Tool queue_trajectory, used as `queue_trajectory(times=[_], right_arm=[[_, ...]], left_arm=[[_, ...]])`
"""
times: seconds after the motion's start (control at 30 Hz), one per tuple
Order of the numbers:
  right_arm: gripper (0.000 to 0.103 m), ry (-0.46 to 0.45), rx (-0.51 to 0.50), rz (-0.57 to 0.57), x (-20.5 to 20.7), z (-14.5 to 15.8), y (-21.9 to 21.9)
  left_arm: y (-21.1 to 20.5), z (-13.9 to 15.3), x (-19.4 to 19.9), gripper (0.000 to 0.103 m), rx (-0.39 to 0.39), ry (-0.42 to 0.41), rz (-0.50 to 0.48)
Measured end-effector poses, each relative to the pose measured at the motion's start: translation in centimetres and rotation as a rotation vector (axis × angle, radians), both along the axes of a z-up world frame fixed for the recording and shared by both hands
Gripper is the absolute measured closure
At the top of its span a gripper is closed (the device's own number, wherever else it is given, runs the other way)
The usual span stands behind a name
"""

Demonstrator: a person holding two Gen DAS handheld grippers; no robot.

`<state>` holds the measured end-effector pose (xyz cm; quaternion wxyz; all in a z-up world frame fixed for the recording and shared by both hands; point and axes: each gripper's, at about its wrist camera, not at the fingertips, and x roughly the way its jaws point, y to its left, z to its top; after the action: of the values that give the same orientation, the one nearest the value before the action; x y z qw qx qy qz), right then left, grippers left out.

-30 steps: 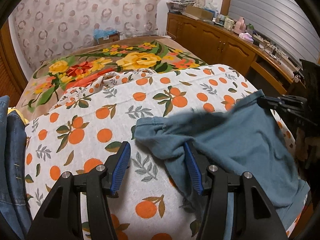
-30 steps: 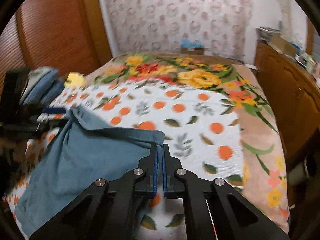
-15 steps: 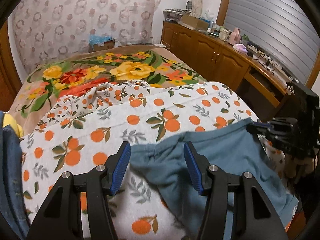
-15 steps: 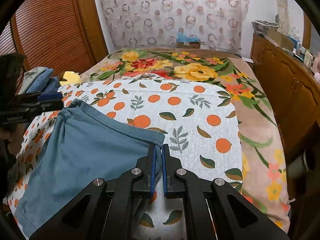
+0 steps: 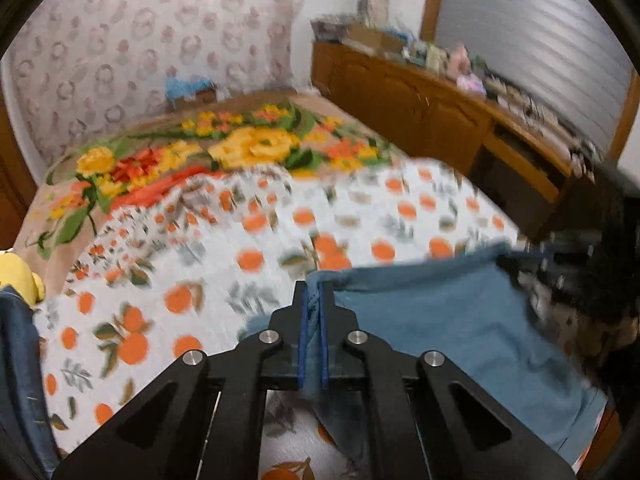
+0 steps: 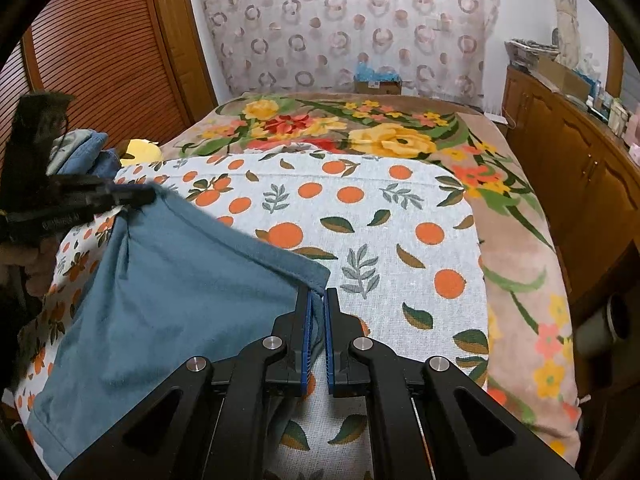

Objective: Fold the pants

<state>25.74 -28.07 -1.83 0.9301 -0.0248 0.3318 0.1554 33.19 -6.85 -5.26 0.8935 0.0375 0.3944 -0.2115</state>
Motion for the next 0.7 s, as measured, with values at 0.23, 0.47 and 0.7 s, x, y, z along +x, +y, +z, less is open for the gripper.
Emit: queue_trajectory(times=[0.23,0.47,0.7], right_arm=[[0.099,-0.022,-0.01,-0.022,-0.5,0.1,0.0],[0.085,-0.038,-0.008,-0.041,-2.2,1.0,-0.1],[0.07,-0.082,0.002,-0.034,-6.8,1.1,0.3]], left_arm=[[0.1,1.3,0.5,0.097,0.018,-0.03,0.027],[-0.1,1.2,-1.5,0.057,0.079,-0.04,0.035],[0.4,1.6,-6.2,0.036,0.076,-0.062,0.006]])
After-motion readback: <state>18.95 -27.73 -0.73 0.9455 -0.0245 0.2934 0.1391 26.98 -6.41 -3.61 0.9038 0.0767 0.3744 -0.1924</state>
